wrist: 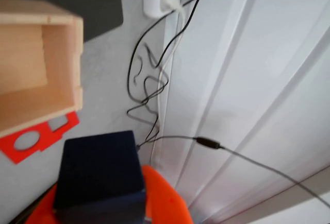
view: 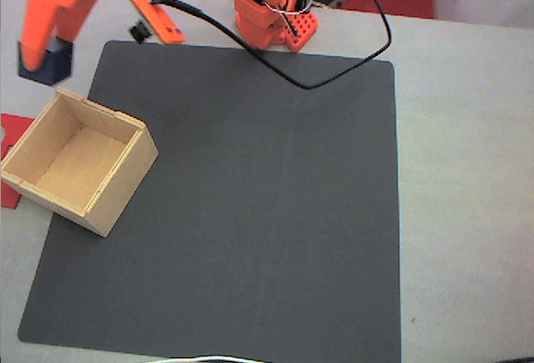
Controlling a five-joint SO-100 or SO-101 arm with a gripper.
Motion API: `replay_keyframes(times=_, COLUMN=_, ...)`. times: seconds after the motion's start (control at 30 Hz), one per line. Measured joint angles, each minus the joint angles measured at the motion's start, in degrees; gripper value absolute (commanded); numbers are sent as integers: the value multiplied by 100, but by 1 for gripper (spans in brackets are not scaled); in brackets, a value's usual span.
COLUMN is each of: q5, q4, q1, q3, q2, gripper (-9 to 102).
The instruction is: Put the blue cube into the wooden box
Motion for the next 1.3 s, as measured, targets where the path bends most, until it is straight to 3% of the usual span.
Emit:
replay_keyframes(times=0.27, q5=-18, q4=-62, q1=492, q3=0, q2=-615, gripper=0)
replay_keyframes(times=0.5, q5=-18, q4=-721, q1=817, q3=9, q2=-2030, gripper=0)
replay_keyframes(times=1.1, q5=281, q4=-1327, q1=167, q3=9, q2=-3313, gripper=1)
replay_keyframes(times=1.3, q5=492, q4=-1318, q1=-9, q3=9, q2=-3832, gripper=6)
